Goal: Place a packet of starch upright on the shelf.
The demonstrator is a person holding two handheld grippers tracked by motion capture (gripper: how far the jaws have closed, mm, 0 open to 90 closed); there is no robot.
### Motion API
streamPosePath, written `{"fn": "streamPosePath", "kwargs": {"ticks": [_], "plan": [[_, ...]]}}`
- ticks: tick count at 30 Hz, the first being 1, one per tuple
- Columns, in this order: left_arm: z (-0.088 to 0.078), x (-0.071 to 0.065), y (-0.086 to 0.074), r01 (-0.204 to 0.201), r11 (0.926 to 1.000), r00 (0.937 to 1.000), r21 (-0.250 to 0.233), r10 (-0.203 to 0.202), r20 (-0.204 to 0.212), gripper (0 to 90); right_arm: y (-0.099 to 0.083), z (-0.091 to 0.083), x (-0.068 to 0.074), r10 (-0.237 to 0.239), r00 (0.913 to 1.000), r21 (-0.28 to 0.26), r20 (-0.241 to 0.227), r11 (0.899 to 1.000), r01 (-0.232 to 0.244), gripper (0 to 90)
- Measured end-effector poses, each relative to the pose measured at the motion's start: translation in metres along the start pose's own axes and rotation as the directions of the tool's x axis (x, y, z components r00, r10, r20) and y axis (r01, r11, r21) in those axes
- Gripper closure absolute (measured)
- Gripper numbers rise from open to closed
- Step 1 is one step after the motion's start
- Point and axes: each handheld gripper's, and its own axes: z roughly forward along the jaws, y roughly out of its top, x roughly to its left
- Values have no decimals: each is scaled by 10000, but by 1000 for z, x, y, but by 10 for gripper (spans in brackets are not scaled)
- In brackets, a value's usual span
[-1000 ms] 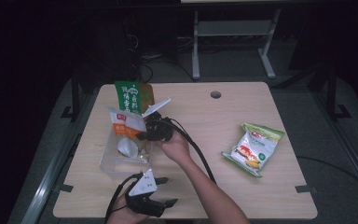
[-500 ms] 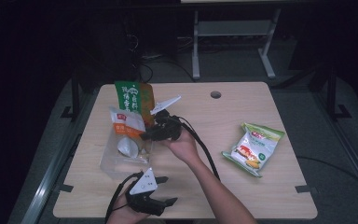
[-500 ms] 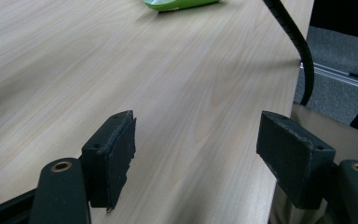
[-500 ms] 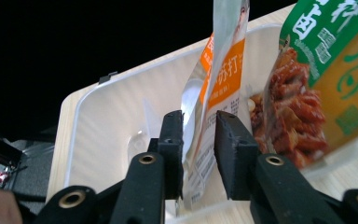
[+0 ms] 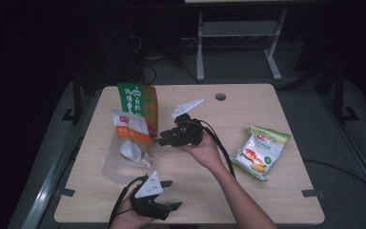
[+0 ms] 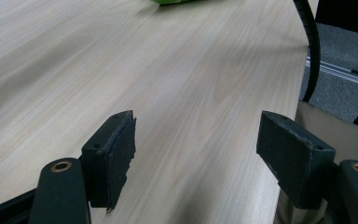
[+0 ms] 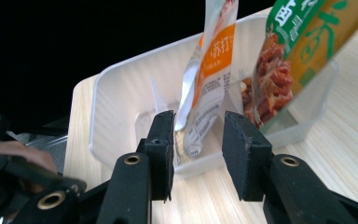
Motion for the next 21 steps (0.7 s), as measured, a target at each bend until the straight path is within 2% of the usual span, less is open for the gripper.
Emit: {"fn": "streamPosePath", "kwargs": {"ticks": [11,14,21], "plan": [[-1,1,0,63,10000,9999,1,-63,-100,276,-22,-30,-6,240,9991,-24,357,9997,-239,610],[-1,2,0,-25,10000,10000,20,25,-89,276,-29,-40,-8,363,9982,-55,487,9993,-361,604],[0,1,-1,47,10000,9999,45,-47,-134,276,-45,-61,-14,651,9951,-126,742,9979,-643,584]]}}
